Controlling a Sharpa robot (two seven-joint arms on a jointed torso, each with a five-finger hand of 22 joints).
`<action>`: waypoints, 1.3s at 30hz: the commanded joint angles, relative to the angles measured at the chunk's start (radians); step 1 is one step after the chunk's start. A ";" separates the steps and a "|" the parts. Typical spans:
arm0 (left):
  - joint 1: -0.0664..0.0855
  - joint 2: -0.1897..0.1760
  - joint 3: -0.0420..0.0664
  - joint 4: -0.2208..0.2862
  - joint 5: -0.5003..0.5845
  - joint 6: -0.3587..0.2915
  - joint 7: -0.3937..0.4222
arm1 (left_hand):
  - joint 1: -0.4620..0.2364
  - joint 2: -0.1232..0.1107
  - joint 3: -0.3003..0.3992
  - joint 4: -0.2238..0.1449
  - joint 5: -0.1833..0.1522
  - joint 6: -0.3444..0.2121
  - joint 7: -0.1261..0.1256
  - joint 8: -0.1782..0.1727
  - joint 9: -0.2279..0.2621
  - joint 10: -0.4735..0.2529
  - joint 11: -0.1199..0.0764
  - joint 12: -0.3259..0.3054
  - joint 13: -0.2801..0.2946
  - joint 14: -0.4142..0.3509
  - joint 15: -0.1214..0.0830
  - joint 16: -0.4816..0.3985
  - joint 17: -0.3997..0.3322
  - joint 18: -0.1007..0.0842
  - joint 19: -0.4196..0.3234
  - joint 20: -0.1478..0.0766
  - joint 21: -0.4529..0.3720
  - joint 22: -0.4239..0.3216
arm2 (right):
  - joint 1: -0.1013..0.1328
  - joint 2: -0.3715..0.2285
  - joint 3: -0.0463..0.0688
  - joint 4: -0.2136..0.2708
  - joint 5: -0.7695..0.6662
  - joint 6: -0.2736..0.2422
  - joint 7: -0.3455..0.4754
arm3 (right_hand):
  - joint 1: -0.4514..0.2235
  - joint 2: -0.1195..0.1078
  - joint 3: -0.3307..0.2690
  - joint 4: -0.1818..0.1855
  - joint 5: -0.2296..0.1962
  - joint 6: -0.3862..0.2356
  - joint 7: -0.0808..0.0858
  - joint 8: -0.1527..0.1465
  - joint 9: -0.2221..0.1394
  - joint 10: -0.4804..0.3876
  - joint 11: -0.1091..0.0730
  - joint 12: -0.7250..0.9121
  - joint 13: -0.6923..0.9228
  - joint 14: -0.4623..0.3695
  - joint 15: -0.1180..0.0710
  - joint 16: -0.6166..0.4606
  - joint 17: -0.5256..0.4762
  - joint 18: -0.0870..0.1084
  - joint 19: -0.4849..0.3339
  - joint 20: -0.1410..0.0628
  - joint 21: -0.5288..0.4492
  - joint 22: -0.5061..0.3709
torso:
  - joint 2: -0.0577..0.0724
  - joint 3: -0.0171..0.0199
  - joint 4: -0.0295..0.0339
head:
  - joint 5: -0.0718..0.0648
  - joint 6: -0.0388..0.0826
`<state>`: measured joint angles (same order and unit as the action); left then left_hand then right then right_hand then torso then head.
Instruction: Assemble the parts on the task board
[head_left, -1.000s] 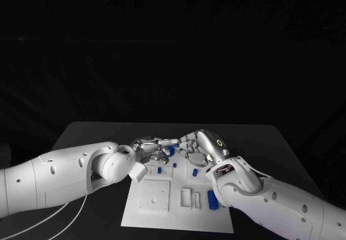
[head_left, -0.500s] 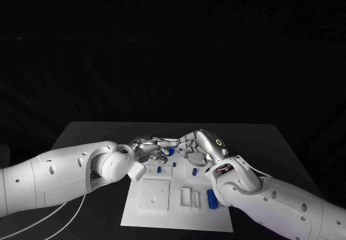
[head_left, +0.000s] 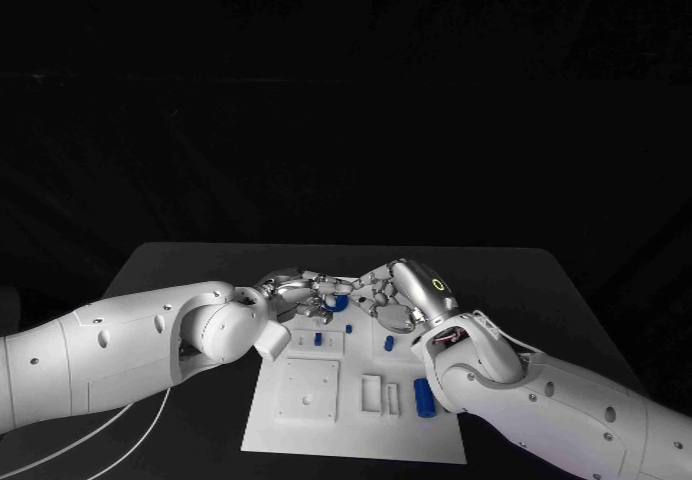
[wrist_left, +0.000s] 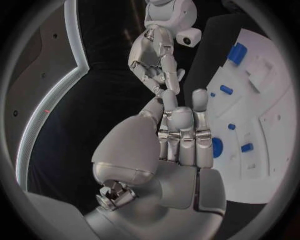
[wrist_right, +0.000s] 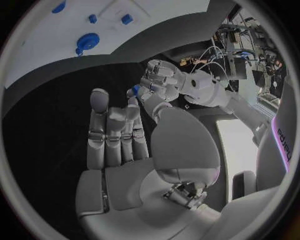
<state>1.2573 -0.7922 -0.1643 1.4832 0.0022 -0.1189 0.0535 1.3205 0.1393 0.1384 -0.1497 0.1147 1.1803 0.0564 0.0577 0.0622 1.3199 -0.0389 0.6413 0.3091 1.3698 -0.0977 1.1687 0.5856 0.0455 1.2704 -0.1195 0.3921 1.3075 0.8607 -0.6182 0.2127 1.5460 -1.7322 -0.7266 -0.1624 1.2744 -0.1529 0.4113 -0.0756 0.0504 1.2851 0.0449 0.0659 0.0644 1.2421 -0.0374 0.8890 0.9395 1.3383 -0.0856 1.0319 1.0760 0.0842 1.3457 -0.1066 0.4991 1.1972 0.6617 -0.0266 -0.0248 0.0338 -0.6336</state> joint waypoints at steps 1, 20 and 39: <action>0.001 0.001 0.001 0.001 0.015 -0.024 0.036 | -0.021 -0.002 0.038 0.030 -0.005 0.033 -0.008 0.006 0.005 0.005 -0.005 -0.003 -0.001 -0.003 -0.006 0.003 0.001 -0.013 -0.006 -0.003 -0.001 0.012 | 0.000 -0.002 0.000 0.002 0.005 0.012 0.007 | 0.007 0.002 -0.003 0.000 0.000 -0.007 -0.001 -0.004 -0.001 0.004 -0.001 -0.006 0.001 0.005 0.001 -0.001 0.000 -0.006 0.007 0.001 -0.004 0.002 | 0.000 0.0002 0.0005 | 0.002 0.000; 0.001 0.001 0.001 0.002 0.054 -0.018 0.065 | -0.027 0.003 0.042 0.028 -0.056 0.039 -0.011 0.006 0.005 0.031 -0.008 -0.002 -0.003 0.003 -0.009 0.012 0.008 -0.016 -0.004 -0.006 0.005 0.013 | -0.001 -0.023 0.000 -0.022 0.337 0.039 0.026 | -0.013 0.008 -0.009 0.010 0.002 -0.066 0.015 -0.004 -0.001 -0.026 0.011 -0.041 -0.030 -0.015 0.010 -0.030 -0.026 0.004 0.000 0.010 -0.064 -0.002 | 0.000 0.0000 -0.0009 | 0.006 0.002; 0.001 0.002 0.001 0.026 0.118 -0.035 0.111 | -0.056 0.019 0.013 0.069 -0.063 0.040 -0.016 0.006 0.004 0.051 -0.011 -0.012 -0.005 0.010 -0.012 0.022 0.032 -0.018 0.003 -0.010 0.008 0.010 | 0.003 -0.009 0.000 -0.060 1.118 0.305 0.156 | -0.070 0.100 -0.258 0.046 0.128 -0.189 0.050 -0.004 -0.002 -0.072 0.038 -0.002 -0.066 -0.048 0.033 -0.020 -0.053 0.022 0.005 0.036 -0.119 0.011 | 0.000 0.0005 -0.0003 | -0.002 0.003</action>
<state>1.2575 -0.7917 -0.1642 1.5045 0.0949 -0.1327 0.1375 1.2680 0.1527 0.1511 -0.0840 0.0565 1.1877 0.0561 0.0628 0.0679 1.3636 -0.0500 0.6330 0.3049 1.3761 -0.1032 1.1842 0.6159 0.0454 1.2741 -0.1233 0.3966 1.3075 0.8635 -0.6296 0.2126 1.4829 -0.7869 -0.4935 -0.0731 1.2059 -0.0607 0.1617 -0.0295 0.1710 1.1009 0.0966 0.0659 0.0637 1.1774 -0.0018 0.8815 0.8743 1.2982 -0.0533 1.0083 1.0233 0.0989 1.3490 -0.0747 0.3831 1.2071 0.6616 -0.0261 -0.0254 0.0320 -0.6310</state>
